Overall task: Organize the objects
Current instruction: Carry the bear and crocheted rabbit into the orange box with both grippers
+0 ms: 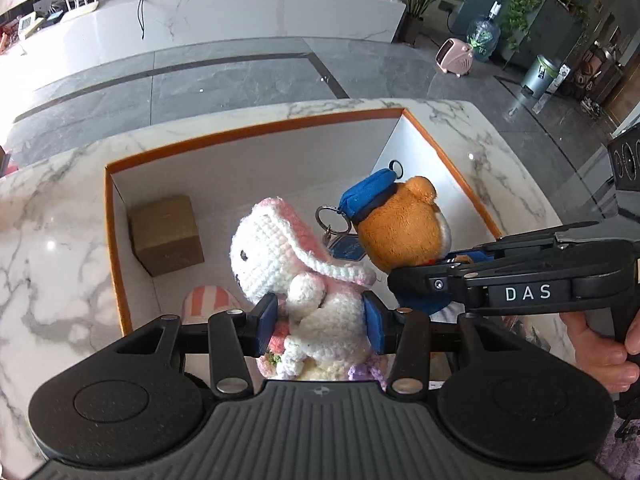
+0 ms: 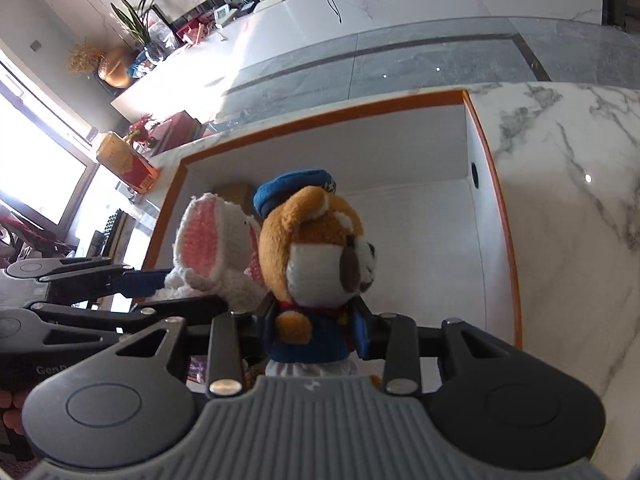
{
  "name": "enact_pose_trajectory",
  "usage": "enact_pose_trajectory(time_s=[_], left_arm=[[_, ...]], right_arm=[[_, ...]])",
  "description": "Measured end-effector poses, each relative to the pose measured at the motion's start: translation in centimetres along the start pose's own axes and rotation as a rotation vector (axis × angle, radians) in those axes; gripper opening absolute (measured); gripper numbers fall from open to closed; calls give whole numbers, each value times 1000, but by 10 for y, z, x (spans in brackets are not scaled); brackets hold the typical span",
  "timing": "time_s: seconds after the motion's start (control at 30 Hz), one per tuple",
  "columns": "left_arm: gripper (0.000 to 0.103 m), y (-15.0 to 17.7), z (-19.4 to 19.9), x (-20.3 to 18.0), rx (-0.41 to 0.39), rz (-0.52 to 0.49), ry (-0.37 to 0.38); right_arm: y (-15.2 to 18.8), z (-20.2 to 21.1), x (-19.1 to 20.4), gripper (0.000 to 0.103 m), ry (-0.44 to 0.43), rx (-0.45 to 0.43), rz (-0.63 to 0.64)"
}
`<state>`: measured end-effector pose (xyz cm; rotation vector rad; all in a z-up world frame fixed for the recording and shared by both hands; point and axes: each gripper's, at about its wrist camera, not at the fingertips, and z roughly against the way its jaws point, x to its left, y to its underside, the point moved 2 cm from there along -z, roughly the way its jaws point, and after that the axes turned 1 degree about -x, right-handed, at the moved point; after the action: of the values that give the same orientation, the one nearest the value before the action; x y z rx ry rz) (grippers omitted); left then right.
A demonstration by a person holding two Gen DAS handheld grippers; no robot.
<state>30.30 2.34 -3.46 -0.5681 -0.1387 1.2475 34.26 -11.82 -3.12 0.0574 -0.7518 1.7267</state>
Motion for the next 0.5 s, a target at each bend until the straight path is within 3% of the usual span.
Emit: enact_pose_trajectory(time_s=[0.37,0.5], left_arm=[[53,-2,-33,-1,123,-69,-18],[55,2,-47,-6,165,-118,-59]], right_arm=[[0,-42,-13,39,7,134,-57],[3,-55,-6,39,26,176,-40]])
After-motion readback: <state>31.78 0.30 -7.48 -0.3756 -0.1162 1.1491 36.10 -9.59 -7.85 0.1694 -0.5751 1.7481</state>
